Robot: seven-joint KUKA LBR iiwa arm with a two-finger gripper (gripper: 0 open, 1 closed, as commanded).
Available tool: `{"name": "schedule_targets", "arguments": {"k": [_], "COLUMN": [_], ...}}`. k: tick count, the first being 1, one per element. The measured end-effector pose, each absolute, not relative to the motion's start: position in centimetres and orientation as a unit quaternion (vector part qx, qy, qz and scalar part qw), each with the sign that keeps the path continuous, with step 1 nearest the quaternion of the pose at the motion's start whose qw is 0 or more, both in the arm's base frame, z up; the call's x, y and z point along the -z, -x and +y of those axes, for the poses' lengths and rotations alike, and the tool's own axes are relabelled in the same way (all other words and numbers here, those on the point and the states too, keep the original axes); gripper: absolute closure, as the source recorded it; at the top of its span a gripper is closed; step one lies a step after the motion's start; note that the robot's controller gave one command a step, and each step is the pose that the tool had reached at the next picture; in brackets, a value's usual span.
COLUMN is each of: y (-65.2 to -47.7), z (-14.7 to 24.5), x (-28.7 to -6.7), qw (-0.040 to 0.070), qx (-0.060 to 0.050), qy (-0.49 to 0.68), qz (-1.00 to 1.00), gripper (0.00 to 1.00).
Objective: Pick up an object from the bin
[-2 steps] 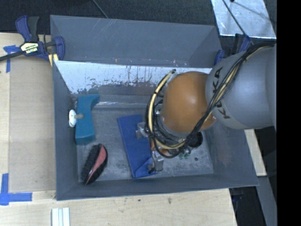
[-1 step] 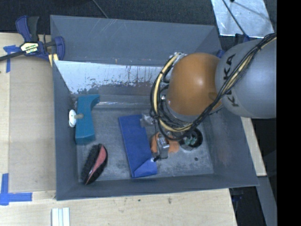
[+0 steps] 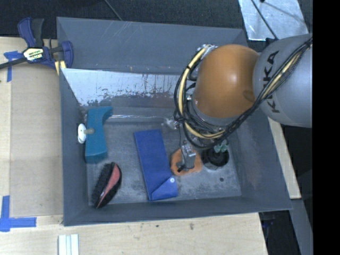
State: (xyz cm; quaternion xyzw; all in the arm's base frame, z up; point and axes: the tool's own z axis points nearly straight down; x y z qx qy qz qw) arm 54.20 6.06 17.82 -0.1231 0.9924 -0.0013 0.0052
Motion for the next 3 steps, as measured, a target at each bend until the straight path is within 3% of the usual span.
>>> {"name": "schedule_targets", "arguments": {"k": [1, 2, 3], "y": [-50.43, -50.44, -50.44], "z": [2.3, 2.32, 2.32], "x": [-14.28, -14.28, -14.28], "qw": [0.001, 0.001, 0.001], "qx": [0.0, 0.0, 0.0], "qy": [0.123, 0.122, 0.122], "qz": [0.992, 0.992, 0.993], "gripper": [1.0, 0.0, 0.0]}}
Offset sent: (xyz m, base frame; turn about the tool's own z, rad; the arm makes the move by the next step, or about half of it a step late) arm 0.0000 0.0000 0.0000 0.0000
